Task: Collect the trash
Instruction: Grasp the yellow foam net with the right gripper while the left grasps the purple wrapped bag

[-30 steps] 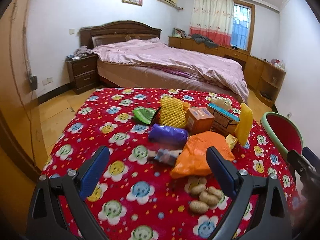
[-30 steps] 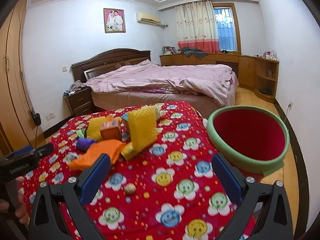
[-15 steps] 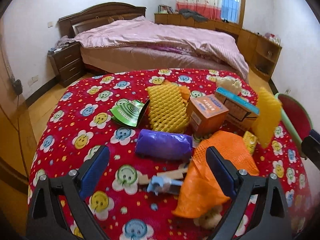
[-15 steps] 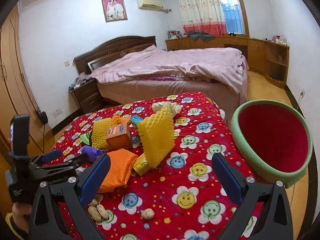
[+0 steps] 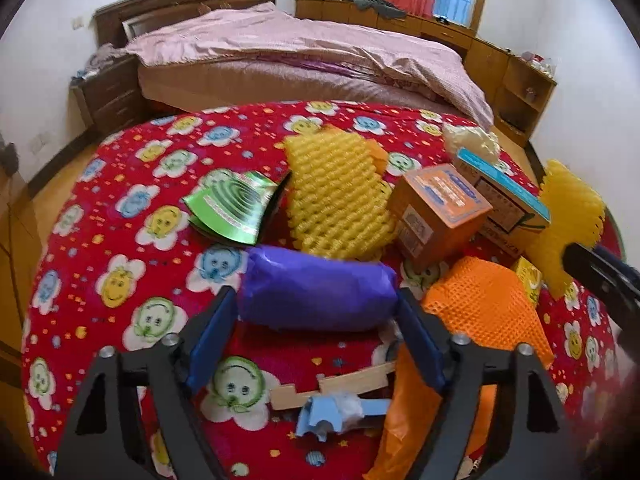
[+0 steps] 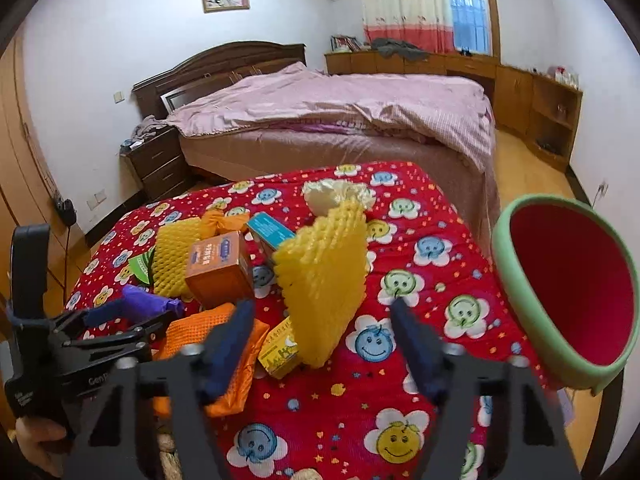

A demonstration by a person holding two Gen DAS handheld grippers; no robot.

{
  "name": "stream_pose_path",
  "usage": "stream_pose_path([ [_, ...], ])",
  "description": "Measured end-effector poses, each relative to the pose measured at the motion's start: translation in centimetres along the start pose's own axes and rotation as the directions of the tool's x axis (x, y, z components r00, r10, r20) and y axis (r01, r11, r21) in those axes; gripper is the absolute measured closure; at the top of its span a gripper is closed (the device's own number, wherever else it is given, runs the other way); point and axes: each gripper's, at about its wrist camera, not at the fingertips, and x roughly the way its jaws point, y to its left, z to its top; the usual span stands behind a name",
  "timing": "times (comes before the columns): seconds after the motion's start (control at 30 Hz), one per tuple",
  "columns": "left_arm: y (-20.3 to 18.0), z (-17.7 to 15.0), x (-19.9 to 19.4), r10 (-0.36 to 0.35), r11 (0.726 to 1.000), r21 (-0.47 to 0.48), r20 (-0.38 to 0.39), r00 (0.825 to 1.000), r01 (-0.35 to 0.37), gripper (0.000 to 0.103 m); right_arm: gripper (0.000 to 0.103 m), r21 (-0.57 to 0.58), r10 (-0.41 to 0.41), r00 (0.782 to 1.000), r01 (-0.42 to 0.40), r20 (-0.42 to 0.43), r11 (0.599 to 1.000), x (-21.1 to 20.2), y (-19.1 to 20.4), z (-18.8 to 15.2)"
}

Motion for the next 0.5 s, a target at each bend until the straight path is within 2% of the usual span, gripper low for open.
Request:
stream_pose_path([
  [0.07, -0.1, -0.2, 0.0, -0.001, 1.000, 0.012, 0.009, 1.000, 0.001, 0.029, 0.068, 0.016, 0.006, 1.000, -0.005, -0.016, 1.000, 0.4, -0.3, -0.2],
  [0.17, -0.2, -0.3, -0.3, -0.012, 1.000, 0.022, 0.026, 1.000, 0.011, 0.032, 0.085, 0.026, 0.018, 0.999, -0.017, -0.031, 1.000, 0.6, -0.6, -0.5],
  [0.23, -0.1, -0.2, -0.8, -0.021, 1.000, 0.011, 0.035, 0.999, 0.021, 0.032, 0.089, 0.034, 0.025, 0.999, -0.024, -0.028, 0.999, 0.5, -0.7, -0.6],
  [0.5, 0.3, 0.3, -5.0, -0.030, 0.999, -0.027, 0.102, 0.994, 0.033, 0.032, 0.090, 0.078, 0.059, 0.998, -0.060, 0.025, 0.995, -2.0, -2.0, -0.7],
])
